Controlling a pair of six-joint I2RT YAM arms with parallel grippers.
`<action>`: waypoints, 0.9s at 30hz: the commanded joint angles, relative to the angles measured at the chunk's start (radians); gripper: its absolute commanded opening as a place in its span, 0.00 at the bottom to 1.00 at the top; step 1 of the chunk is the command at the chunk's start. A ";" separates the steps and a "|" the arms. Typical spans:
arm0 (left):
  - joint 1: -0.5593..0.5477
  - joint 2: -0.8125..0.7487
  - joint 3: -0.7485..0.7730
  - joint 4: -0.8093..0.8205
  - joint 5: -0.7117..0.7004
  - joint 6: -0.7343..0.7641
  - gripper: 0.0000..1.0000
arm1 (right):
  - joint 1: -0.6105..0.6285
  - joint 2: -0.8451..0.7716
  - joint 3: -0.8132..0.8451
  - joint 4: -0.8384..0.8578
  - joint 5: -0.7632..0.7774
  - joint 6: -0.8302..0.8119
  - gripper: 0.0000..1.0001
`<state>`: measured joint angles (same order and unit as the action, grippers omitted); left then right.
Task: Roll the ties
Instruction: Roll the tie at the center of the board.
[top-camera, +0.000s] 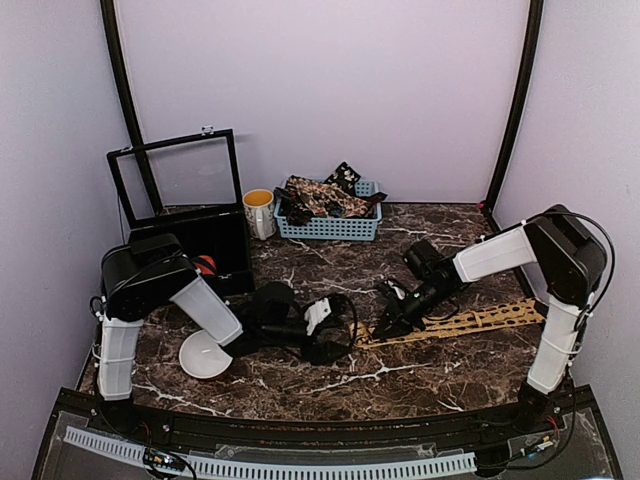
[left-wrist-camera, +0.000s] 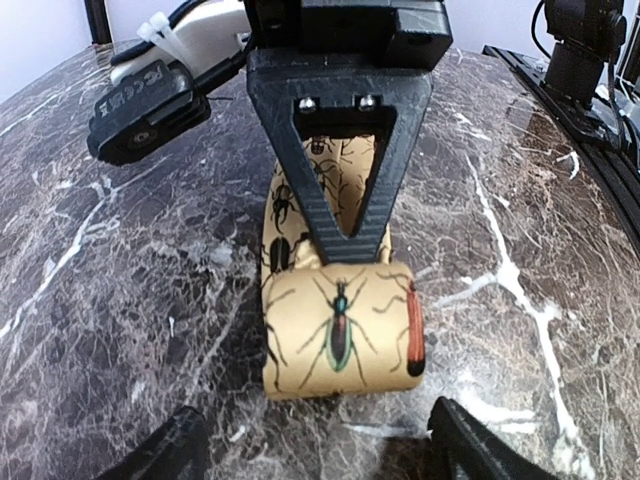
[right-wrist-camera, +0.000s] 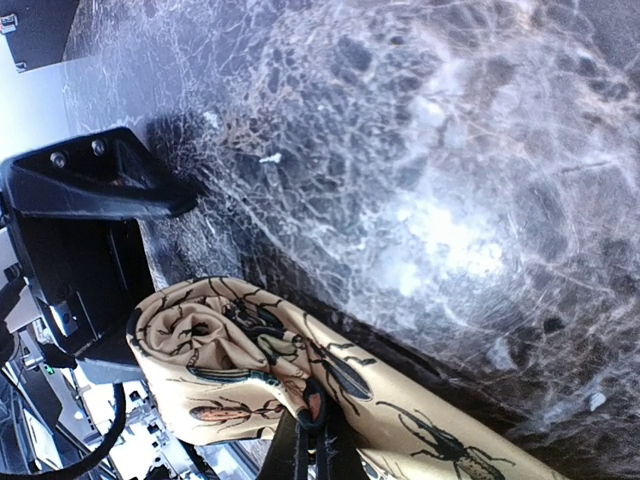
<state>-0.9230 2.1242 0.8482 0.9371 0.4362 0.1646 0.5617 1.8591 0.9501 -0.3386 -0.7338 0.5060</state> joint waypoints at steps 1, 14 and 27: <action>0.002 0.020 0.053 0.019 0.038 -0.025 0.83 | -0.005 0.048 -0.033 -0.067 0.097 -0.017 0.00; -0.027 0.136 0.221 -0.222 0.156 0.081 0.73 | 0.036 0.000 0.005 -0.052 0.050 0.018 0.00; 0.025 0.017 0.028 -0.203 0.193 0.156 0.29 | 0.100 -0.017 0.053 -0.071 -0.007 0.044 0.00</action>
<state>-0.9207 2.1735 0.9386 0.8467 0.5999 0.2710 0.6609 1.8507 0.9878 -0.3672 -0.7441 0.5541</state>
